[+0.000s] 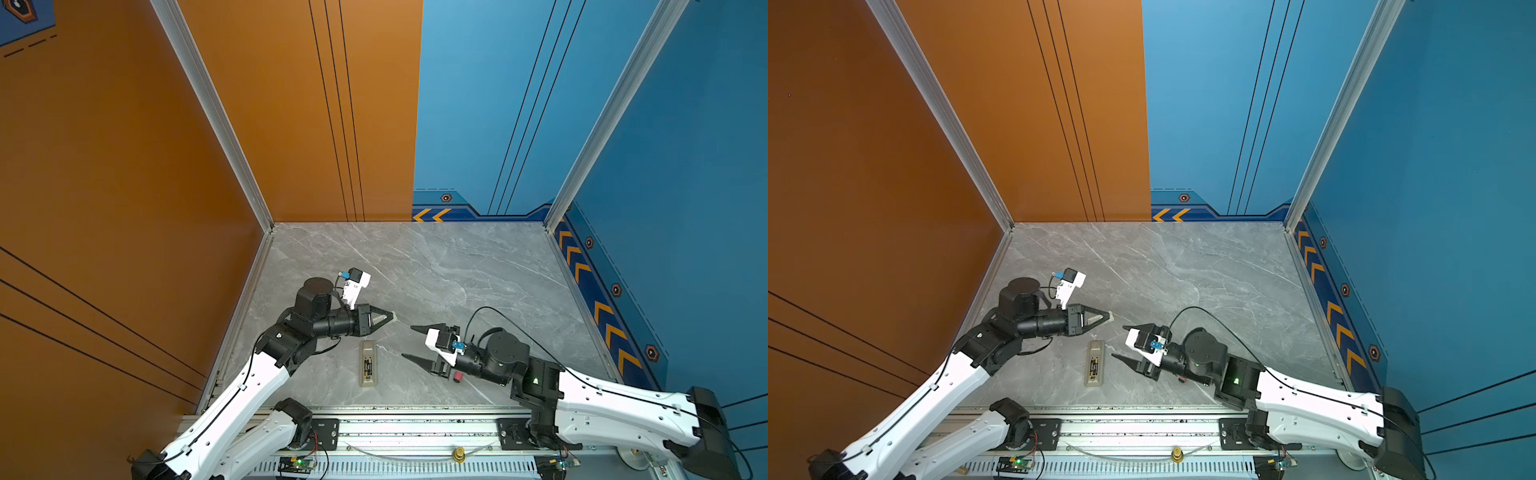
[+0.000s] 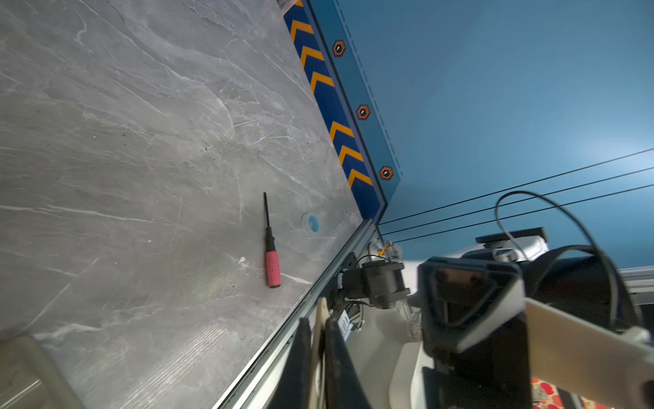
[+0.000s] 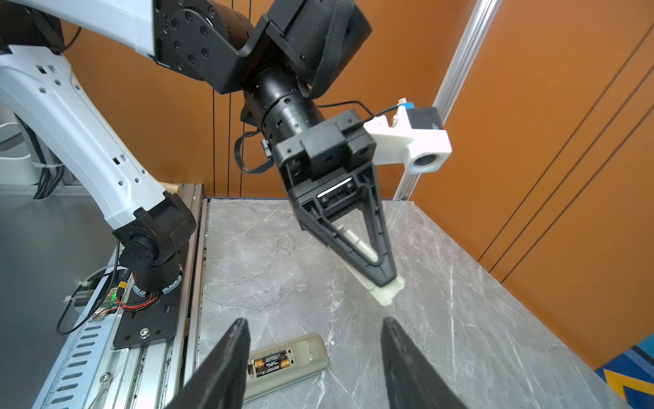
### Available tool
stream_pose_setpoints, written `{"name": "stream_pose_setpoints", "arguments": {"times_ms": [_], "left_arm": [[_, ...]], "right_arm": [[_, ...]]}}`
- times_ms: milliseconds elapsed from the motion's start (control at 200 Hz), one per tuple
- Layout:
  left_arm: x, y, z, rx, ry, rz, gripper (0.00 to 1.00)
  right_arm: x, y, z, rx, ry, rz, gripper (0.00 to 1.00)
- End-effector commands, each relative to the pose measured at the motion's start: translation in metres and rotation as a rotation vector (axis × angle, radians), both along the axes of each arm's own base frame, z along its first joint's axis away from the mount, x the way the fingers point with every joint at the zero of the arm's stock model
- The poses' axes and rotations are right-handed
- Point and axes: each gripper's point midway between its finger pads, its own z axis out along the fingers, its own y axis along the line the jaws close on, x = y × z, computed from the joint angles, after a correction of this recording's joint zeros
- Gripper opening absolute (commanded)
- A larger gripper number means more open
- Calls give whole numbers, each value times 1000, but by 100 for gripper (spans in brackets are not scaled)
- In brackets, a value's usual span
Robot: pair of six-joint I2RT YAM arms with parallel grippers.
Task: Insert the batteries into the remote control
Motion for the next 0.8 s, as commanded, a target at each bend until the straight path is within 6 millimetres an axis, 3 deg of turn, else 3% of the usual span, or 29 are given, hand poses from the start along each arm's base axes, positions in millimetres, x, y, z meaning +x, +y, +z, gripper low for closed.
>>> {"name": "stream_pose_setpoints", "arguments": {"times_ms": [0,205,220,320,571,796], "left_arm": [[13,20,-50,408,-111,47,0],[42,7,-92,929,-348,14,0],[46,3,-85,940,-373,23,0],[61,-6,-96,1119,-462,20,0],[87,-29,-134,1484,-586,-15,2],[85,-45,-177,1645,-605,-82,4]], "right_arm": [[10,-28,-23,-63,80,-129,59],[33,-80,-18,-39,137,-375,76],[35,-84,-18,-38,142,-390,78],[41,-108,-17,-11,176,-477,84],[48,-157,-14,43,208,-632,85],[47,-181,-7,53,192,-689,84]]}}
